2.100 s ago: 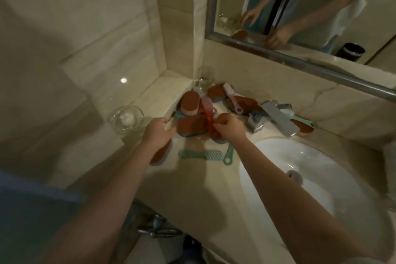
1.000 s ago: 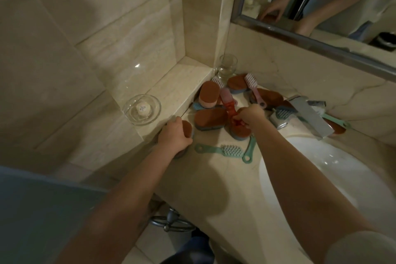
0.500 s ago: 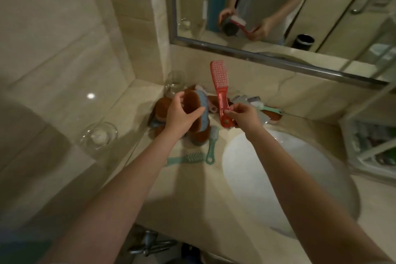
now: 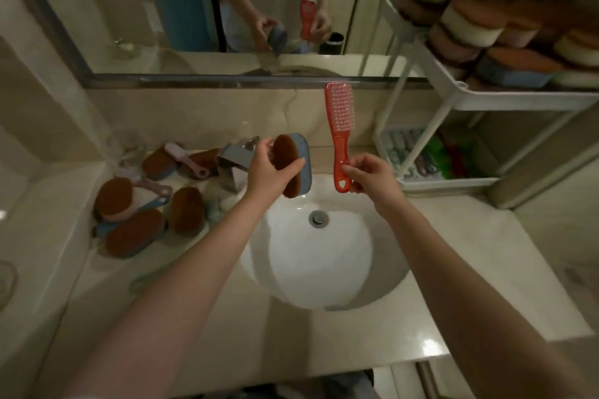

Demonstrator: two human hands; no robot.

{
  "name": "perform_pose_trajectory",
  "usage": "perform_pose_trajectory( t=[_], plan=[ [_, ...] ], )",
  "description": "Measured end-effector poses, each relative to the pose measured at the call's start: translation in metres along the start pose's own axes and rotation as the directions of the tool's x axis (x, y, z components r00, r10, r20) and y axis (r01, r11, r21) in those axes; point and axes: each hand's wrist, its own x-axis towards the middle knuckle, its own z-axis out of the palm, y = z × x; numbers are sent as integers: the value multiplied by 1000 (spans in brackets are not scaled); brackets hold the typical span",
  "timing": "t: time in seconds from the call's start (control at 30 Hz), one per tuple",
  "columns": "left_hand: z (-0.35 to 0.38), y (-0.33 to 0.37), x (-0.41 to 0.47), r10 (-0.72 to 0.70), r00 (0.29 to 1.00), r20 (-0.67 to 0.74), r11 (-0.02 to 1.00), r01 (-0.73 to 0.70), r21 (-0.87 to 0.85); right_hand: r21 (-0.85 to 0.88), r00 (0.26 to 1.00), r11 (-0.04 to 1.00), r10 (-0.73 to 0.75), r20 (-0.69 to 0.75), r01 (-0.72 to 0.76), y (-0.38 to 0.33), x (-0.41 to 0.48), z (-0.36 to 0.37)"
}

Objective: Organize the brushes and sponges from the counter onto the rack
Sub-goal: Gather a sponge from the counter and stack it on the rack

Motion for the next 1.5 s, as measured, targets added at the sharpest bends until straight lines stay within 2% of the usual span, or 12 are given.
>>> perform_pose_trajectory(
  t=[0.43, 0.63, 0.77, 0.93, 1.13, 1.3, 1.5],
  plan=[
    [164, 41, -26, 20, 994, 111, 999, -16, -37, 72, 998, 996, 47, -44, -44, 56, 5, -163],
    [221, 51, -42, 36, 990, 135, 999, -38, 14, 76, 991, 991, 111, -70, -106, 87, 16, -218],
    [245, 54, -45, 60, 989, 135, 995, -70, 77, 46, 976, 987, 157, -150, -152, 99, 37, -240],
    [259, 61, -47, 47, 989, 143, 992, -63, 112, -73, 953, 973, 198, -229, -220, 103, 93, -260],
    [266, 69, -45, 14, 994, 110, 994, -26, 105, -398, 952, 872, 207, -227, -284, 86, 137, -261],
    [264, 66, -44, 21, 995, 100, 989, -35, 140, -472, 943, 824, 214, -253, -313, 87, 151, -258],
    [259, 61, -45, 10, 998, 67, 985, -21, 173, -610, 947, 733, 155, -280, -301, 94, 150, -253]
  ],
)
